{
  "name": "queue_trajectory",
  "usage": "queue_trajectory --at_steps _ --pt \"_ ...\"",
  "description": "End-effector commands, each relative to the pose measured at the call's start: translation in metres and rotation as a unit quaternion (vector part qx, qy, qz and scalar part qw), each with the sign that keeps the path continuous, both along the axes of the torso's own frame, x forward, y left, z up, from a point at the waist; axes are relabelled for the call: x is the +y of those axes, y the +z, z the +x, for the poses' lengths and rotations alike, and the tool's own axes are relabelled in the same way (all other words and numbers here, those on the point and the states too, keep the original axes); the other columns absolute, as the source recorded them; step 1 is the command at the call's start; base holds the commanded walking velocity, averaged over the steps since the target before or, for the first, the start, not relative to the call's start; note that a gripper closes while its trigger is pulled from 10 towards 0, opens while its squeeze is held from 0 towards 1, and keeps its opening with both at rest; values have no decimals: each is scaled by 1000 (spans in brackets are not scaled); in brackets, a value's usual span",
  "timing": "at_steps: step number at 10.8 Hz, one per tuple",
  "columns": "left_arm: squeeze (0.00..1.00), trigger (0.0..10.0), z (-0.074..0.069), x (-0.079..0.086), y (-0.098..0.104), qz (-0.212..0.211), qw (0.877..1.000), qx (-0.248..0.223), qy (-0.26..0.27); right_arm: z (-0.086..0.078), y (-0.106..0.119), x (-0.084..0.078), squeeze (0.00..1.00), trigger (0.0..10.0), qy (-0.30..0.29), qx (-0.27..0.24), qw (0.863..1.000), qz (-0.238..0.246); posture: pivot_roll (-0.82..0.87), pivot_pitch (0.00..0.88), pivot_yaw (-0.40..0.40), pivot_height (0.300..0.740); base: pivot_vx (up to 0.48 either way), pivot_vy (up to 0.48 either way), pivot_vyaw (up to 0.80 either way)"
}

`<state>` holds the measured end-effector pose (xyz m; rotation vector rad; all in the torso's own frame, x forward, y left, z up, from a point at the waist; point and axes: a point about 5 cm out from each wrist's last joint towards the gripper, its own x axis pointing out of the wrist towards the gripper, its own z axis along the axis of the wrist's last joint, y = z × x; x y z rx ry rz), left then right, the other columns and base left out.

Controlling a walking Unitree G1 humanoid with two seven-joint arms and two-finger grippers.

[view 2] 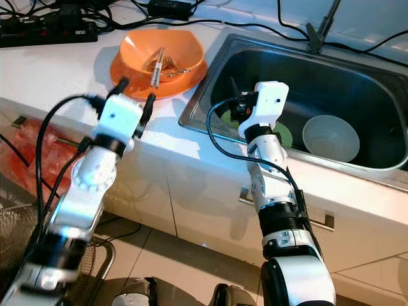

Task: Kitchen organization

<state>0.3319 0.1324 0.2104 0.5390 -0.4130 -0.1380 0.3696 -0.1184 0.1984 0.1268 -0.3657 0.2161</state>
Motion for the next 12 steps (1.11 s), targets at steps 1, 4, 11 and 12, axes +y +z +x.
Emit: queue_trajectory --at_steps 1,4,11,12 --pt "0 10000 3 -6 0 18 1000 -7 -6 1 0 -3 0 10000 -7 1 1000 5 124 139 -61 740 0 0 0" --pt "0 10000 13 -15 -1 47 999 -8 -14 1 0 -3 0 10000 -8 0 1000 5 121 135 -58 740 0 0 0" --pt "0 10000 34 -32 2 99 995 -23 -11 1 0 -4 0 10000 -7 -2 1000 2 110 114 -58 740 0 0 0" --pt "0 10000 37 -32 3 102 994 -23 -5 1 0 -4 0 10000 -7 -2 1000 2 109 114 -58 740 0 0 0"
